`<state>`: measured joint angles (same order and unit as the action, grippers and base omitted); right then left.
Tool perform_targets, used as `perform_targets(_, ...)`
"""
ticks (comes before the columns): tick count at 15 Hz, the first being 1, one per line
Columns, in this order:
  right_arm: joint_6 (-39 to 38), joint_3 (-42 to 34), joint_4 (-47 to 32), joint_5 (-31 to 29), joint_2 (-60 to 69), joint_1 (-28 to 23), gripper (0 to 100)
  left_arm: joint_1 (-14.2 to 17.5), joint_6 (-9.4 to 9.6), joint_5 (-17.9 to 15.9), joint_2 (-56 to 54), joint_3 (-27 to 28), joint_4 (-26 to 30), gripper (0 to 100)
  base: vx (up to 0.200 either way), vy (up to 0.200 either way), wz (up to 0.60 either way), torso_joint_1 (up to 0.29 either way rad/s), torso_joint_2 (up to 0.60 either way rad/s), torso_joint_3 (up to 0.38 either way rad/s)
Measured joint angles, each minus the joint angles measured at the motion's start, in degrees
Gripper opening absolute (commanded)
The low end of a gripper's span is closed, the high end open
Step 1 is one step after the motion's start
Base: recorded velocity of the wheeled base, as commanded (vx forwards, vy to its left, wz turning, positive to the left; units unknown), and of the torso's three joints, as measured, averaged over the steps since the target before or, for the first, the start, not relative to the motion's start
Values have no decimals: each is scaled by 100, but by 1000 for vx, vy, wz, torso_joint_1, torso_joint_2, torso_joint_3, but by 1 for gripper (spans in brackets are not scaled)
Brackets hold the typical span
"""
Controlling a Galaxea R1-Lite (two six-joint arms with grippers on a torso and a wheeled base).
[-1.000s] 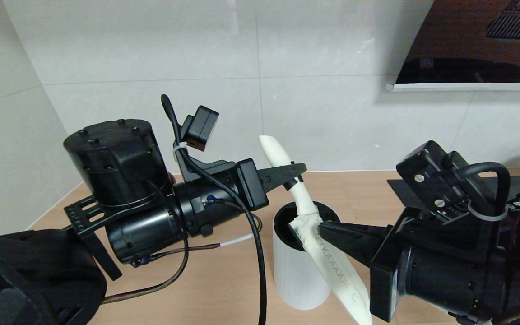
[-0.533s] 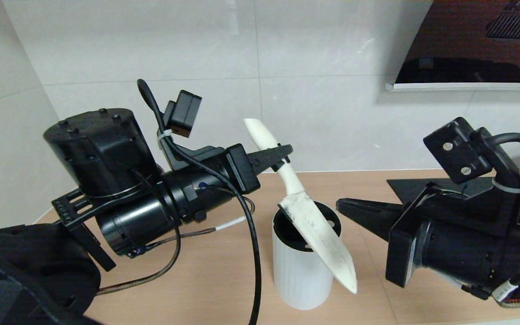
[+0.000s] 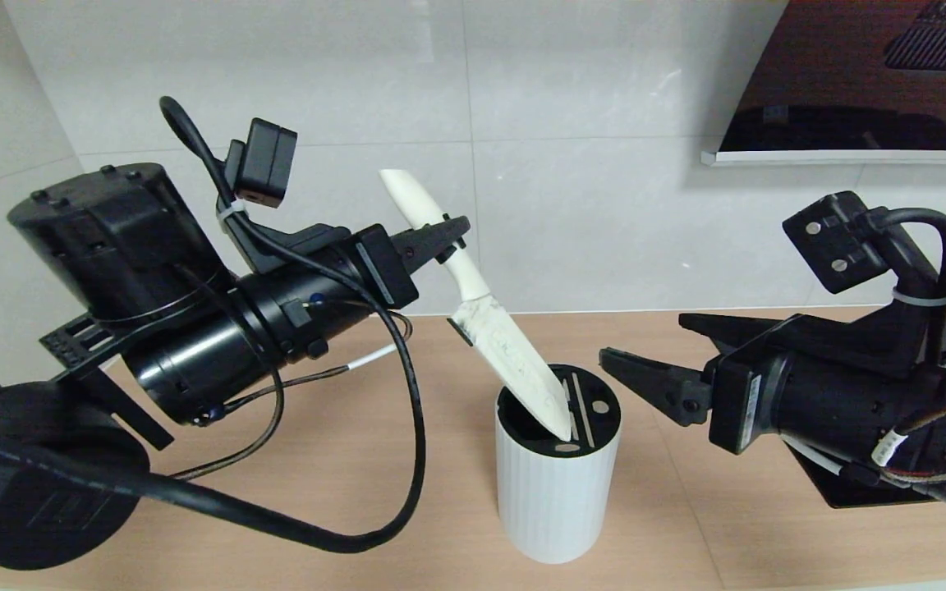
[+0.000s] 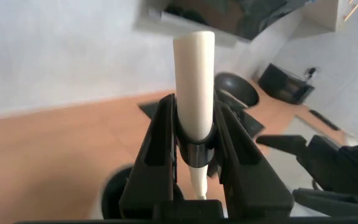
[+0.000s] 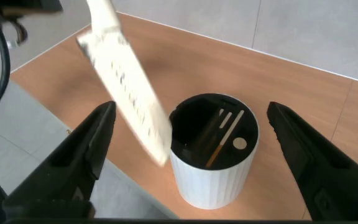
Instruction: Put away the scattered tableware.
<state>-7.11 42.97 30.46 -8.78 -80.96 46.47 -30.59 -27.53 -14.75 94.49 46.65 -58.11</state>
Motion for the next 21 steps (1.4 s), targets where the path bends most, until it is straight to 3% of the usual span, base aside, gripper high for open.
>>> perform_targets(1, 0, 0, 5, -4, -11, 2, 100, 30, 98, -2, 20, 0, -144, 0, 0, 0, 0, 0, 0, 0)
perform_targets(3, 0, 0, 5, -9, -24, -2, 100, 99, 455, 0, 165, -2, -1122, 0, 0, 0, 0, 0, 0, 0)
perform_targets(4, 0, 0, 2, -15, -27, -2, 100, 118, 752, 2, 273, -13, -1488, 0, 0, 0, 0, 0, 0, 0)
perform_targets(7, 0, -6, -4, -22, -35, -2, 100, 145, 1371, 2, 473, -107, -1548, 0, 0, 0, 0, 0, 0, 0)
perform_targets(10, -2, -11, -9, -22, -41, 0, 100, 145, 1849, 0, 507, -234, -1324, 0, 0, 0, 0, 0, 0, 0)
perform_targets(12, 5, -11, -15, -20, -46, 0, 100, 132, 2053, 4, 494, -316, -1256, 0, 0, 0, 0, 0, 0, 0)
perform_targets(21, 7, -20, -15, -20, -77, 0, 100, -364, 2288, 20, 592, -636, -1278, 0, 0, 0, 0, 0, 0, 0)
